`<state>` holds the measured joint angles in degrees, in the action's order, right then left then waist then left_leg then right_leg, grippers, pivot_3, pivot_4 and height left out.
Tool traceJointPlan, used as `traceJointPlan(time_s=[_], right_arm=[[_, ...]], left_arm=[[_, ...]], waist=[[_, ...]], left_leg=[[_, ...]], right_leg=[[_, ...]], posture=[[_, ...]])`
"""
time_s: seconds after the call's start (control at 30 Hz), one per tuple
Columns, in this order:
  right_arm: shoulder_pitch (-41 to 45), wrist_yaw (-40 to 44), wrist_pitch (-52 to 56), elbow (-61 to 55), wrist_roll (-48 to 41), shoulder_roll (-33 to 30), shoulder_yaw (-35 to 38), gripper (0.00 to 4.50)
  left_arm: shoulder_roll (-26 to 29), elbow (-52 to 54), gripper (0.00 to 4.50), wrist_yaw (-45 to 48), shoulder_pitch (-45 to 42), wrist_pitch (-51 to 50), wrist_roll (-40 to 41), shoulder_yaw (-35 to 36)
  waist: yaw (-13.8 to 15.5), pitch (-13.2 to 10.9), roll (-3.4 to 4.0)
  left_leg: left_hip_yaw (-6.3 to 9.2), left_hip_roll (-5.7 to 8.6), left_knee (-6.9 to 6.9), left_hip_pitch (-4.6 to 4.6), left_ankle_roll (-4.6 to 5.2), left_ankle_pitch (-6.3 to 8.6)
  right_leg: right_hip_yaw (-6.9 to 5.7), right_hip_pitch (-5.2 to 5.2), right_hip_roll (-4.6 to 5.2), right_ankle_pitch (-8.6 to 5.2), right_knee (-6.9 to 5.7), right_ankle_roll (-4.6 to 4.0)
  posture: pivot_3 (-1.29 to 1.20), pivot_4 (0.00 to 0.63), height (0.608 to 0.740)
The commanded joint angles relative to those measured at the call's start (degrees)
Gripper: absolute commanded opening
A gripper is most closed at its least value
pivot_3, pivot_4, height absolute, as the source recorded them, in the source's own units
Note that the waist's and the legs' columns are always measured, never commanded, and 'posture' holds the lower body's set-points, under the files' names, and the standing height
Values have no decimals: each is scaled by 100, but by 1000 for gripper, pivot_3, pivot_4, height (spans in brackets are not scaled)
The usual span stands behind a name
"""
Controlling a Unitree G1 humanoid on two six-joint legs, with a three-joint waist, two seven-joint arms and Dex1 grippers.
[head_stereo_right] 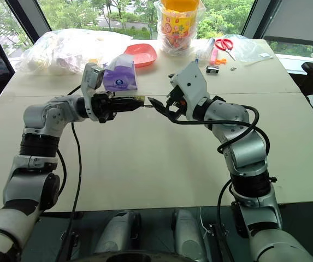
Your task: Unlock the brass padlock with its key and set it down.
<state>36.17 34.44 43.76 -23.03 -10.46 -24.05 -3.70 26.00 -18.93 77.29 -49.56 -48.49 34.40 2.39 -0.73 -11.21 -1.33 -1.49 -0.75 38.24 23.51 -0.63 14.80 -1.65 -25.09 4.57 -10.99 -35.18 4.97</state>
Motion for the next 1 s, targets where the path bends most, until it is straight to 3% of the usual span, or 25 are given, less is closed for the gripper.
traceJointPlan(time_s=[0.03, 0.57, 0.73, 1.0], right_arm=[[3, 86, -52, -43, -121, -122, -10, 4474], [-226, 188, 142, -278, -555, -427, 105, 4474], [-391, 56, -113, -65, -223, -678, 21, 4474], [-221, 16, -32, -128, -640, -484, 194, 4474]], left_arm=[[137, 428, 0, 212, -8, 40, 181, -45], [131, -48, 0, 253, -136, 629, -102, -305], [116, -96, 0, 310, -192, 576, -31, -281], [136, -30, 0, 325, -141, 551, -28, -293]], waist=[[0, 0, 0], [11, 0, 0], [16, 0, 0], [-2, 0, 0]], left_leg=[[0, 0, 0, 0, 0, 0], [-1, 0, 0, 0, 0, 0], [0, 0, 0, 2, 0, 0], [-1, -2, -1, 1, 0, 0]], right_leg=[[0, 0, 0, 0, 0, -1], [0, 1, 0, -3, 3, -3], [0, 1, 0, -2, 4, -2], [1, -2, -3, -2, 4, -2]], posture=[[0, 150, 740], [0, 150, 740], [0, 150, 740], [0, 150, 740]])
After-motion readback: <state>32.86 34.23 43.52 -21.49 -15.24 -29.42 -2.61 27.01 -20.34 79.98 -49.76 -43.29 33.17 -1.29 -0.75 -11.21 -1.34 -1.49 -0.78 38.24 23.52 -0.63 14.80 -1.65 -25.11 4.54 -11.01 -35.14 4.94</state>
